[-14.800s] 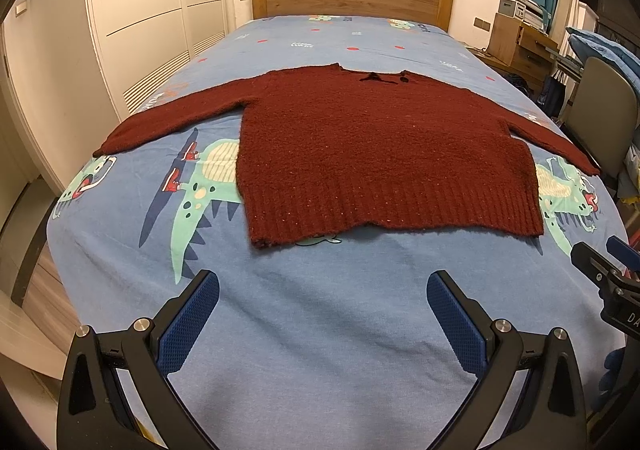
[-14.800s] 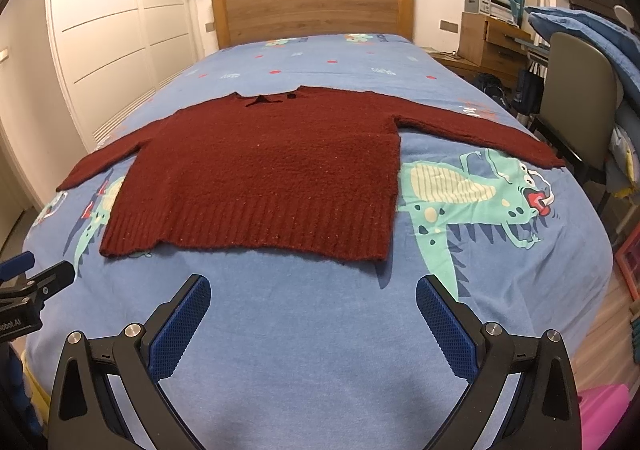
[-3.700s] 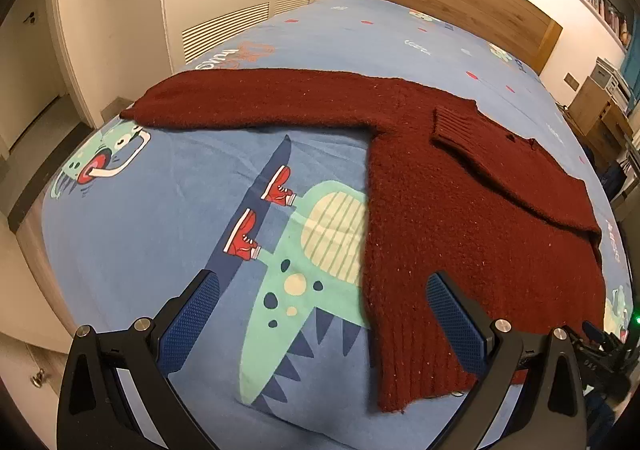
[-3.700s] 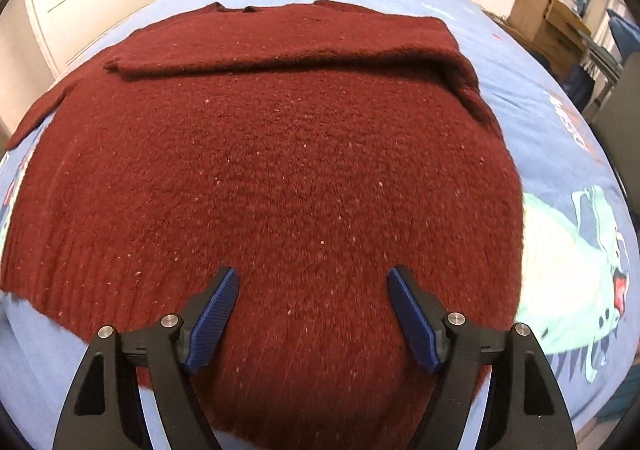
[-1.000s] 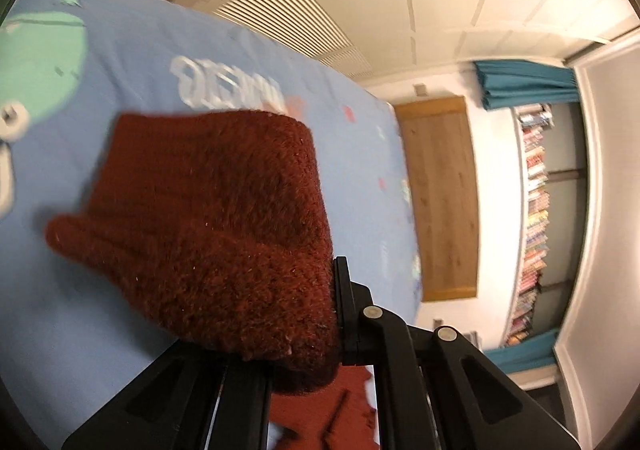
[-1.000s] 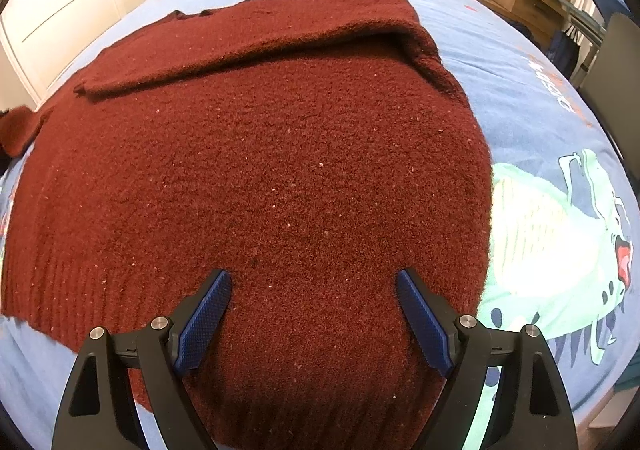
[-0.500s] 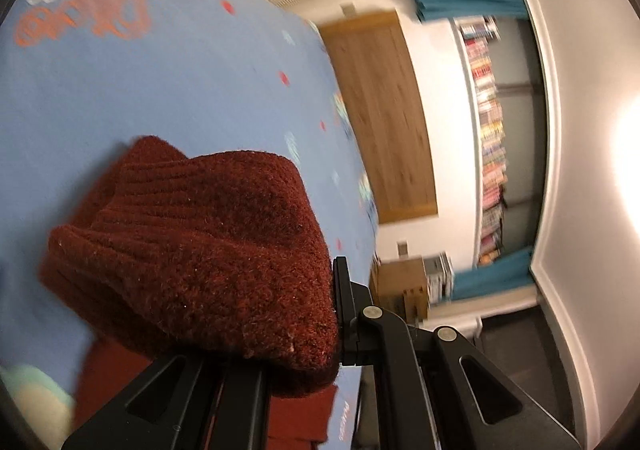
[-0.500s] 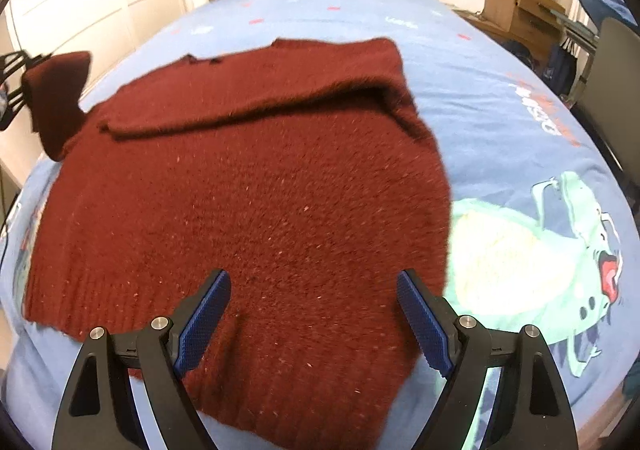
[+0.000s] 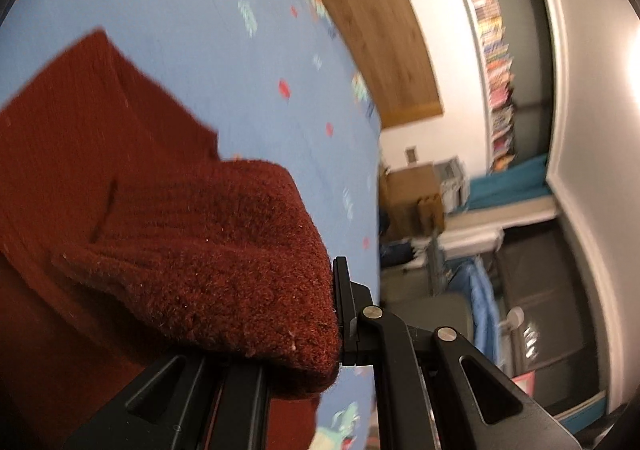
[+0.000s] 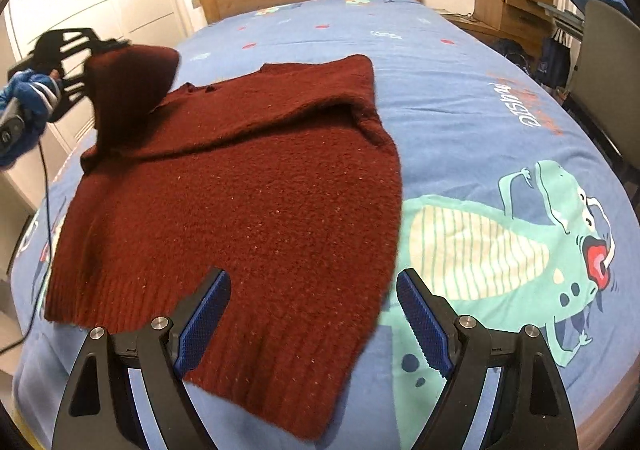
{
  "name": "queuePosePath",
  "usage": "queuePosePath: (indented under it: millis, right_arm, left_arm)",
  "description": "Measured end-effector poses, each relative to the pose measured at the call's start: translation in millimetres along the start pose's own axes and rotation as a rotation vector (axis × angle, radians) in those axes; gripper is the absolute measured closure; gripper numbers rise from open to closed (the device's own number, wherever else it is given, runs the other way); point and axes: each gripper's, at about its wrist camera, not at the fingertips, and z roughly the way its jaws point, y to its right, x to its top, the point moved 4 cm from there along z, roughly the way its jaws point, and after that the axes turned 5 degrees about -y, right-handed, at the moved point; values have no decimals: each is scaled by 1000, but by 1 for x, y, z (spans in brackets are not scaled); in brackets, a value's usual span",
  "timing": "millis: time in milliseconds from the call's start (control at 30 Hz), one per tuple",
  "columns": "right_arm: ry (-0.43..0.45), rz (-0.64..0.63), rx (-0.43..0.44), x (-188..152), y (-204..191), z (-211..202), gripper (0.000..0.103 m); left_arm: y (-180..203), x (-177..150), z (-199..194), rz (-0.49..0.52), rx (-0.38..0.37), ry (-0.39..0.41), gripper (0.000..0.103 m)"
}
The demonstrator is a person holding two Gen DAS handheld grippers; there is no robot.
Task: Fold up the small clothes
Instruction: 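Fold the held sleeve across the sweater body over the first sleeve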
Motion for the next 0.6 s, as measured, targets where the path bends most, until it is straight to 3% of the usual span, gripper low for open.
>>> queuePosePath:
  millis: [100, 400, 533, 600]
  right_arm:
    - [2, 14, 11, -3, 7, -1, 17]
    - [2, 34, 54, -9, 16, 0, 17]
    - [7, 26, 73, -6, 16, 1, 17]
    - [12, 30, 84, -4, 17, 1, 17]
  left_arm:
    - [1, -23, 26, 34, 82, -51, 97]
    - [-22, -95, 48, 133, 301, -182, 96]
    - [-26, -98, 35, 96, 277, -175, 82]
    - [-27, -88, 24, 65, 259, -141, 80]
